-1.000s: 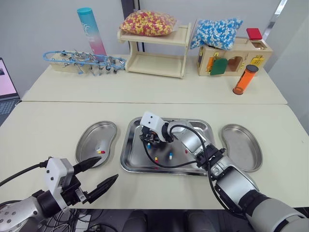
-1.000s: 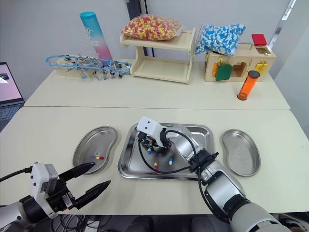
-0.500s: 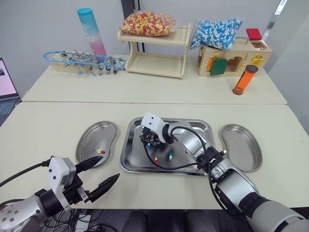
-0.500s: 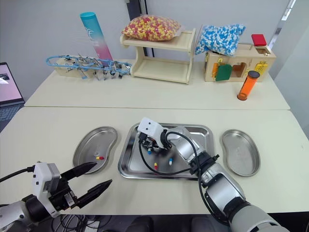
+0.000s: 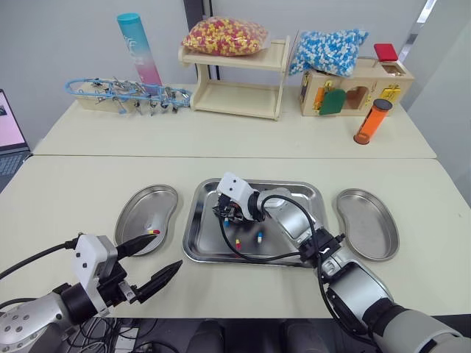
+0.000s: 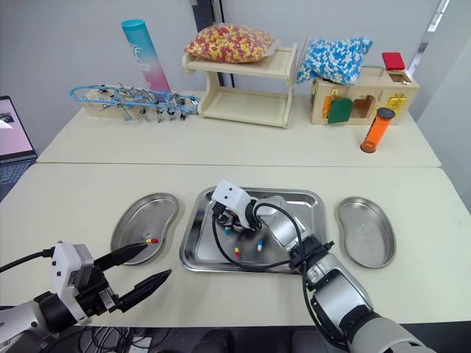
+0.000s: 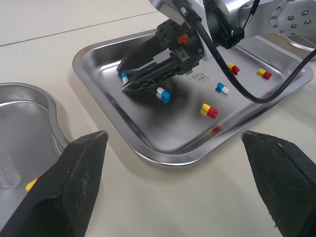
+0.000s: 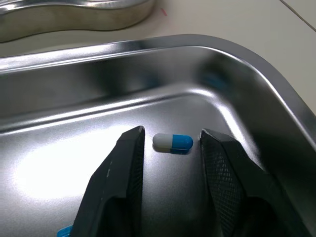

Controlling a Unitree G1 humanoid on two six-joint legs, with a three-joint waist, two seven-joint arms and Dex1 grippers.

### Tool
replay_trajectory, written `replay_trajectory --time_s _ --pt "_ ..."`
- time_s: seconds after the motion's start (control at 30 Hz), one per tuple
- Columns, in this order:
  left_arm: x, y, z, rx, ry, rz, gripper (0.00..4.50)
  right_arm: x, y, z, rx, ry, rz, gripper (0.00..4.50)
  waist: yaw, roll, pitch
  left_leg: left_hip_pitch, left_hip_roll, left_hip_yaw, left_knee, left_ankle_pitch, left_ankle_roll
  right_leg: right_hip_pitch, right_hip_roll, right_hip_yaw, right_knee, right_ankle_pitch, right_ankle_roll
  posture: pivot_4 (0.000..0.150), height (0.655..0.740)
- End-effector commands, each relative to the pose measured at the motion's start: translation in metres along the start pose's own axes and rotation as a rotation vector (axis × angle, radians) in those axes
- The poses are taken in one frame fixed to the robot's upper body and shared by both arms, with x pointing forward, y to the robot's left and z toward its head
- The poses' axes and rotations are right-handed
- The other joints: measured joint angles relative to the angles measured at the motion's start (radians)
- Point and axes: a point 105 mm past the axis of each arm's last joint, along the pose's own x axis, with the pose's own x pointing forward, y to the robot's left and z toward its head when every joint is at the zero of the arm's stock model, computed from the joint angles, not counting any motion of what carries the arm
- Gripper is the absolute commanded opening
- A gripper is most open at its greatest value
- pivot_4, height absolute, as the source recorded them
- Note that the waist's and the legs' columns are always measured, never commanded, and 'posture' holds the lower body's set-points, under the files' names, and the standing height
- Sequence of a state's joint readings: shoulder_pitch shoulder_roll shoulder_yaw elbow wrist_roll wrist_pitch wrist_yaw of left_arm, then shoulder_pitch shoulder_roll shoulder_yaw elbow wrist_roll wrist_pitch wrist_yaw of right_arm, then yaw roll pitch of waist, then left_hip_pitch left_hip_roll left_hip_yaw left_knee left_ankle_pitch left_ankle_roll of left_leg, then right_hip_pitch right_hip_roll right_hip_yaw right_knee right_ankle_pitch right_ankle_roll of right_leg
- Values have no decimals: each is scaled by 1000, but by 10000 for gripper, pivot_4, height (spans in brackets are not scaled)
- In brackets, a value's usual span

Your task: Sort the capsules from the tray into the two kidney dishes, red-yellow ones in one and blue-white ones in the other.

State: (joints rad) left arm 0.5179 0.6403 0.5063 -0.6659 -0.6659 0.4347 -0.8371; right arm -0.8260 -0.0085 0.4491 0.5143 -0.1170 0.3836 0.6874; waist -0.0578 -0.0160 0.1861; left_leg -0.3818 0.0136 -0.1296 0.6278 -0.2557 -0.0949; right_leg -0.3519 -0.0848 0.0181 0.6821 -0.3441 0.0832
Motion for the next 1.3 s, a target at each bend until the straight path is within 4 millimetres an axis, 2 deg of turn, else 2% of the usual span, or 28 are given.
replay_trajectory --time_s 0.03,0.1,0.27,0.43,0.5,0.63,0.7,0.8,0.93,1.1,1.2,1.3 --pt "3 -7 8 20 -13 -28 45000 3 6 -11 15 34 2 10901 0 0 0 0 0 0 0 0 0 0 0 0 0 0 0 1500 7400" --pt "3 -8 8 18 -11 -28 45000 3 7 -6 1 11 7 6838 0 0 0 0 0 0 0 0 0 0 0 0 0 0 0 1500 7400" --pt "4 -8 9 18 -9 -26 45000 -1 8 10 -47 -55 20 6513 0 0 0 0 0 0 0 0 0 0 0 0 0 0 0 1500 7400" --pt "6 -12 13 30 -22 -45 45000 -18 10 35 -94 -150 47 6511 0 0 0 -2 0 0 0 0 0 -1 0 0 0 0 0 1500 7400" --pt "7 -17 15 43 -25 -81 45000 -30 9 42 -116 -177 54 6511 1 0 0 -2 0 0 0 0 0 -1 0 0 0 0 0 1500 7400" --pt "10 -38 20 50 -25 -214 45000 -75 9 59 -153 -238 69 6510 5 0 0 -3 0 0 0 0 0 -1 0 0 -2 0 0 1500 7400" --pt "12 -44 21 65 -20 -267 45000 -94 10 61 -147 -247 69 6509 7 0 0 -3 0 -1 0 0 0 -1 0 -1 -2 0 0 1500 7400" --pt "17 -51 23 75 -26 -342 45000 -124 16 54 -138 -247 87 6509 12 1 1 -3 0 -1 0 0 0 0 0 -1 -2 0 0 1500 7400" --pt "21 -68 24 84 -29 -496 45000 -165 18 34 -65 -204 60 6508 24 1 1 -4 0 0 0 0 0 0 0 -1 -2 0 0 1500 7400" --pt "24 -72 22 105 -45 -581 45000 -224 1 -3 59 -66 -83 6507 26 1 1 -4 0 0 0 0 0 0 0 -1 -2 0 0 1500 7400" --pt "27 -72 25 99 -71 -606 45000 -260 -12 -33 97 64 -204 6507 29 1 1 -4 0 0 0 0 0 0 0 -1 -2 0 0 1500 7400" --pt "31 -71 27 89 -88 -601 45000 -284 -26 -54 113 143 -308 6507 25 1 1 -4 0 1 0 0 0 1 0 -1 -3 0 0 1500 7400"
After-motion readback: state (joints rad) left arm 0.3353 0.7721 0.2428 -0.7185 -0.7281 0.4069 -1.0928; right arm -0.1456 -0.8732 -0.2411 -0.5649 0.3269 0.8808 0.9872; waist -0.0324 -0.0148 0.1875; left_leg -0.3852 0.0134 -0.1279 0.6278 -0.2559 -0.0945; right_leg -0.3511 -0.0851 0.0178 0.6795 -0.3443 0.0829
